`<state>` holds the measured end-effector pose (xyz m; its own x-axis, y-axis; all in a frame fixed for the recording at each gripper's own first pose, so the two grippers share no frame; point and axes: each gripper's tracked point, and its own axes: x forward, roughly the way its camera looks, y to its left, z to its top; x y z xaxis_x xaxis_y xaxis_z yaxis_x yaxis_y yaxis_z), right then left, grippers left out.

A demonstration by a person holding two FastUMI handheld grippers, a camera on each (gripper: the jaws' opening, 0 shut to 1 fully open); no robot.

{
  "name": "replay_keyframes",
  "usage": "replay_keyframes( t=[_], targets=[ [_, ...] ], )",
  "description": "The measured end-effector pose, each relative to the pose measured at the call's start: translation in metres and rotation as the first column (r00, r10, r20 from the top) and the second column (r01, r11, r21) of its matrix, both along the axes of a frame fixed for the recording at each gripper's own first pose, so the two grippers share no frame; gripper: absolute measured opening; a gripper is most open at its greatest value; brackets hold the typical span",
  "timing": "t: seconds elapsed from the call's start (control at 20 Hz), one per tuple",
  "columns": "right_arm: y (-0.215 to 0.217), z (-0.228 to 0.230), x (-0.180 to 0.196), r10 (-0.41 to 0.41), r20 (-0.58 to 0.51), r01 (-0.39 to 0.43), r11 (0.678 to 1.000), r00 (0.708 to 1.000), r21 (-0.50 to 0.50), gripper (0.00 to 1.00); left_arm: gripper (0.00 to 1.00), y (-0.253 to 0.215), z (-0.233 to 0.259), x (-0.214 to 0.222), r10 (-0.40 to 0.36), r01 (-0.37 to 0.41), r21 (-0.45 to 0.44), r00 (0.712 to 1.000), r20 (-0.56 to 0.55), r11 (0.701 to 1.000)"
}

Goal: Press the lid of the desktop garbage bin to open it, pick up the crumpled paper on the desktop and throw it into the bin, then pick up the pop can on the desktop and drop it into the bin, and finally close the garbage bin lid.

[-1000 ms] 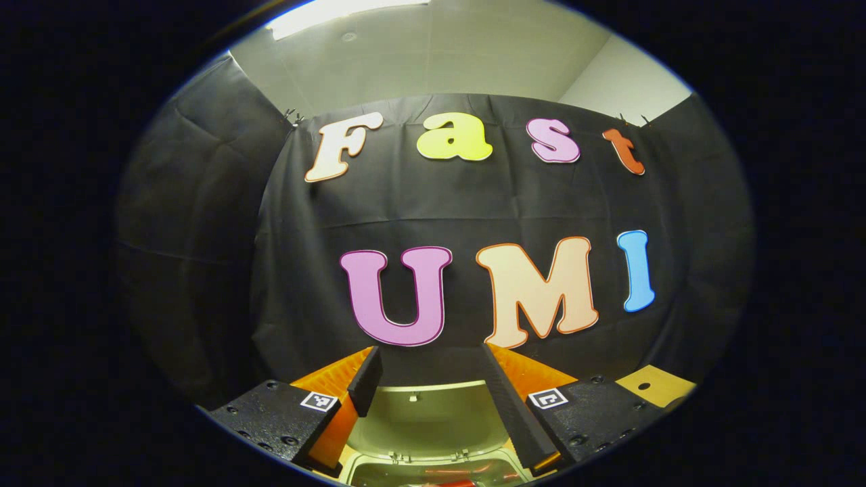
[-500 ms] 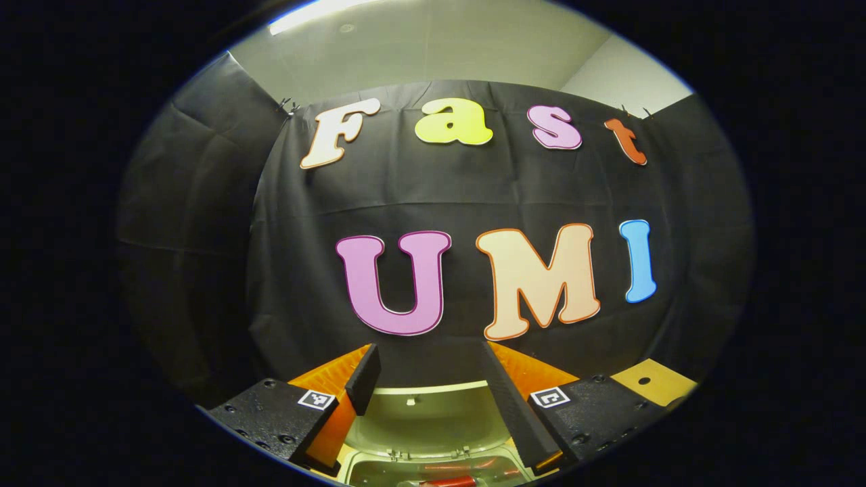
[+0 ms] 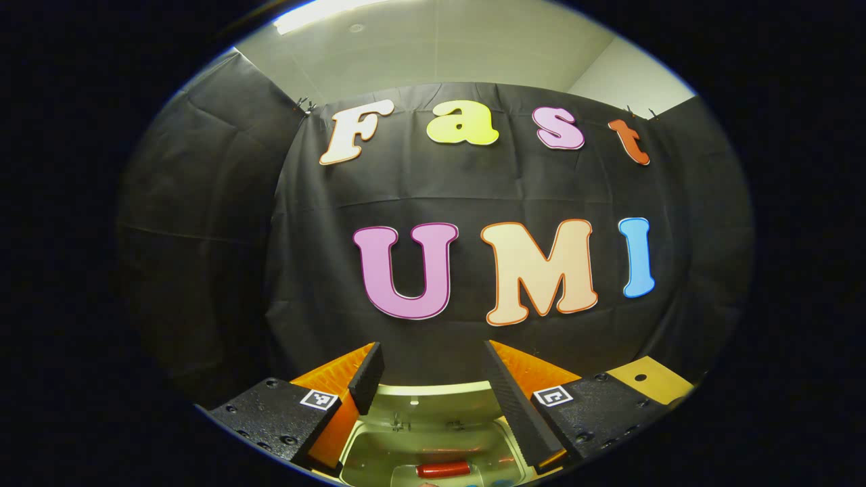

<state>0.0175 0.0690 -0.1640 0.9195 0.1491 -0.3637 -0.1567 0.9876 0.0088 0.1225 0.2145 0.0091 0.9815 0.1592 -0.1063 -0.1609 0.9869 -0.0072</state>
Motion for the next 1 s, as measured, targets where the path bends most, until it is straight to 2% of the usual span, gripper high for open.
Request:
replay_keyframes(
  t=[0.05, 0.2, 0.25, 0.5, 1.0],
  targets=[
    [0.001, -0.001, 0.0, 0.009, -0.001, -0.009, 1.0, 1.0, 0.003, 0.98, 0.92, -0.003, -0.004, -0.005, 0.003, -0.003, -0.004, 1.0, -0.005, 1.0],
    [0.004, -0.003, 0.002, 0.036, -0.006, -0.036, 0.999, 0.999, 0.01, 0.98, 0.9, -0.007, -0.011, -0.02, 0.014, -0.014, -0.009, 1.0, -0.016, 1.0],
    [0.005, -0.004, 0.002, 0.044, -0.01, -0.043, 0.999, 0.999, 0.015, 0.98, 0.92, -0.008, -0.016, -0.025, 0.018, -0.018, -0.013, 1.0, -0.025, 1.0],
    [0.012, -0.004, 0.004, 0.072, -0.017, -0.071, 0.997, 0.997, 0.027, 0.98, 0.92, -0.014, -0.04, -0.05, 0.032, -0.035, -0.043, 0.997, -0.064, 0.998],
    [0.038, -0.011, -0.003, 0.117, -0.04, -0.116, 0.993, 0.992, 0.019, 0.98, 0.9, -0.024, -0.105, -0.078, 0.006, -0.028, -0.119, 0.984, -0.181, 0.992]
  ],
)
